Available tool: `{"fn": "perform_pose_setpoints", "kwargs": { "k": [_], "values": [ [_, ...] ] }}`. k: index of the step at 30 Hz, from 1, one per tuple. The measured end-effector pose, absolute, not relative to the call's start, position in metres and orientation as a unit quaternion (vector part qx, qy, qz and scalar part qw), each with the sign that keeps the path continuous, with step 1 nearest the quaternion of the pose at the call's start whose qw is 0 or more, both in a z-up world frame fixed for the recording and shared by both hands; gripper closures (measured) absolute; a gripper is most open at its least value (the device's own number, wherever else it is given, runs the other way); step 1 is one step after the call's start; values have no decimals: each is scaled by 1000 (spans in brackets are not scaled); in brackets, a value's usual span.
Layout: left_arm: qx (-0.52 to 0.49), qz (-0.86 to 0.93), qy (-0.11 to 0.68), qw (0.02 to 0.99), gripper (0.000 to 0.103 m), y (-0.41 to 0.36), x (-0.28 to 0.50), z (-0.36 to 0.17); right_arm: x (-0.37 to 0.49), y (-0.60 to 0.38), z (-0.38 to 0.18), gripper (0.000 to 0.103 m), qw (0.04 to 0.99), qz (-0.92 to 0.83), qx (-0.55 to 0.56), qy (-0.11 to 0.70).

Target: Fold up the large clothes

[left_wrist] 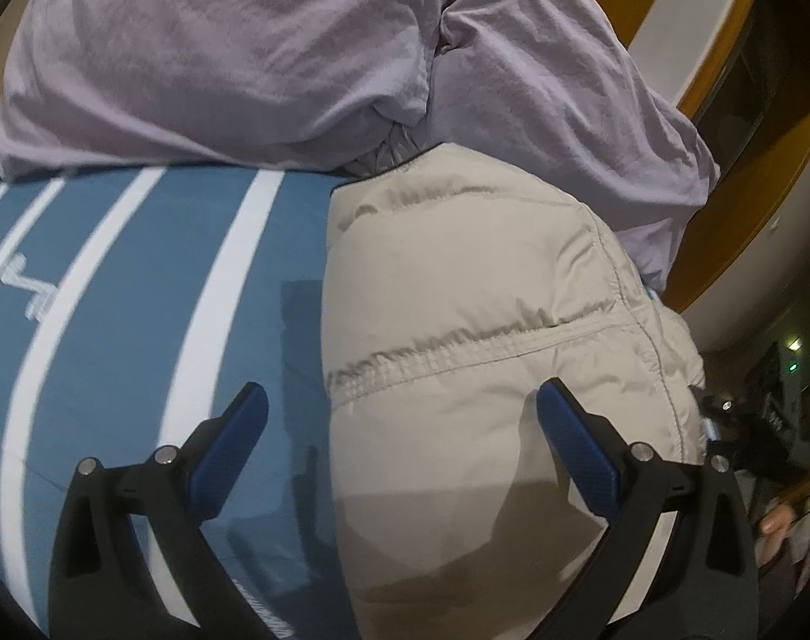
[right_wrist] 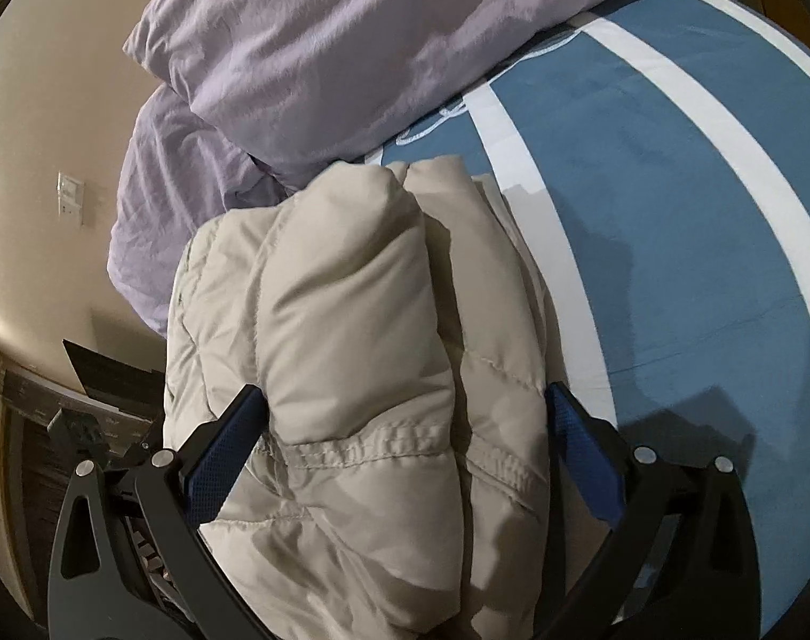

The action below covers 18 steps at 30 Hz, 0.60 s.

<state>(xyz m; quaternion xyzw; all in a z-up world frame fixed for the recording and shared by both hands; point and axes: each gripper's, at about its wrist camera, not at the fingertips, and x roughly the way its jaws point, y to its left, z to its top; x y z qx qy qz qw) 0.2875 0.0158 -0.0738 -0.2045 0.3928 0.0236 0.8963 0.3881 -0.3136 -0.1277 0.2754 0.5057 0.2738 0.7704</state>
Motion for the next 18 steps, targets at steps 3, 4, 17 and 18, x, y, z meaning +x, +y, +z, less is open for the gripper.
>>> {"fn": "perform_pose_setpoints", "kwargs": {
  "k": [3, 4, 17, 18],
  "values": [
    [-241, 4, 396, 886, 2, 21, 290, -80, 391, -314, -132, 1, 762, 282, 281, 510],
    [-250, 0, 397, 883, 2, 22, 291, -82, 391, -314, -134, 1, 759, 285, 284, 511],
    [-343, -53, 404, 846, 2, 29, 299, -104, 393, -318, -150, 1, 730, 312, 321, 516],
    [-352, -57, 403, 843, 2, 30, 299, -106, 393, -319, -152, 1, 727, 315, 326, 516]
  ]
}}
